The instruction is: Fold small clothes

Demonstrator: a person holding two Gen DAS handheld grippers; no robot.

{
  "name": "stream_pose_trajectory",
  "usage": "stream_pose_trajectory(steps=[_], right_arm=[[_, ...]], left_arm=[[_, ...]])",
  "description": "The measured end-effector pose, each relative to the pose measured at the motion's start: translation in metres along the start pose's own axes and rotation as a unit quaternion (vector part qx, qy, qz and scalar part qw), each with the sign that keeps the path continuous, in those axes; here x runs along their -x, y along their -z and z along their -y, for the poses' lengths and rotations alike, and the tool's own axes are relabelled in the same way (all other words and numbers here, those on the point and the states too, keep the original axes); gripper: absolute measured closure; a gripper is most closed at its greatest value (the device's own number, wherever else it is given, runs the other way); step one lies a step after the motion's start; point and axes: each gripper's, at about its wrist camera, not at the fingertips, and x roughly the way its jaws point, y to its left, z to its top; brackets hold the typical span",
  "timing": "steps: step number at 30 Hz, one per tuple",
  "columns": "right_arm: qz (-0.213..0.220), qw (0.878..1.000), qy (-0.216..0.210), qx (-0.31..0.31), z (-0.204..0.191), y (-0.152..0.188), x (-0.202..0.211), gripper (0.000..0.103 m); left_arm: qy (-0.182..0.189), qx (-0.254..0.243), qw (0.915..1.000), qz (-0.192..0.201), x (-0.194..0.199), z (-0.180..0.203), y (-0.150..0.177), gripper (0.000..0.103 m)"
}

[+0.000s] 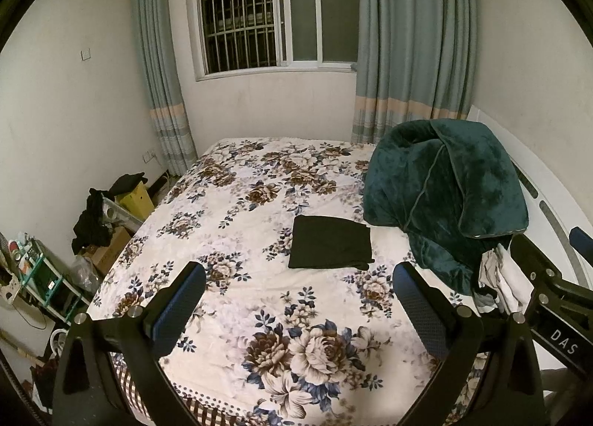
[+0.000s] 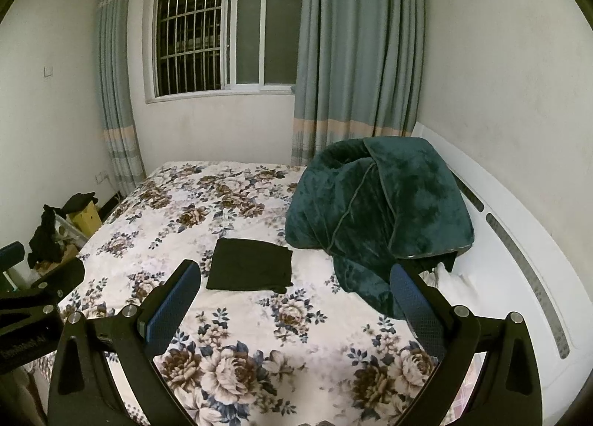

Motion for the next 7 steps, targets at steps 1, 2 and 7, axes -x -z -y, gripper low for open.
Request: stream_pose_trajectory(steps=[1,2,7], right_arm=[[0.001,1.000,0.001,0.000,0.0002,0.0004,0.0006,0.000],[0.001,1.000,0.001,-0.001,-0.0014,-0.0004,-0.0010,0.000],[0.001,1.000,0.001,0.000,0.0004,0.0015,0.0012,0.000]], left_arm=[[0.000,0.000,1.0000,0.000,0.0005,-0.0002,-0.0004,0.000],[0.000,0.000,1.0000,0.000,0.0000,0.0000,-0.0002,0.000],[0.001,-0.001,1.0000,0.002,-0.0005,-0.0004,-0.0001,0.000]])
